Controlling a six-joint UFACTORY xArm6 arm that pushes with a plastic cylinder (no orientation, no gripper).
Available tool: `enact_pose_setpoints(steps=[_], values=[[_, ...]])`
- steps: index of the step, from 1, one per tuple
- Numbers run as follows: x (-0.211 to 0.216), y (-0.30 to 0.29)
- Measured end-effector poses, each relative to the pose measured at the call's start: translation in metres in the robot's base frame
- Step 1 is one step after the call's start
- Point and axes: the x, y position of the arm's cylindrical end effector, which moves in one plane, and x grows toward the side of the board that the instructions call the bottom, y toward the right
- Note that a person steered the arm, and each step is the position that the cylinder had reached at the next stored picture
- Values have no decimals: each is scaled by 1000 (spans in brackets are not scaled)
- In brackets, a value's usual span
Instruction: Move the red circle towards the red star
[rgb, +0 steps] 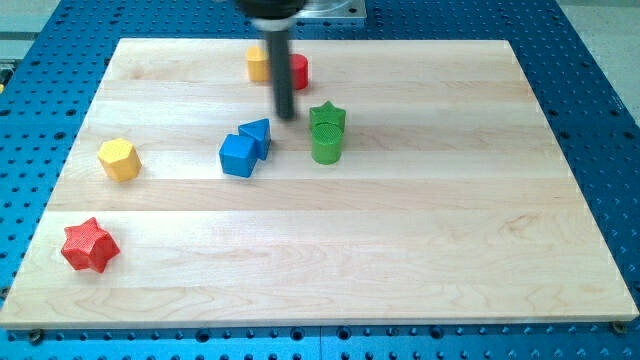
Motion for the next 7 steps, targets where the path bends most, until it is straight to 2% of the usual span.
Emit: enact_pose_setpoints(steps=[1,2,3,4,5,6,7], values=[[-28,64],[-55,51],[-55,-2],[-91,29],[-85,-53],[17,-114],[21,-106]])
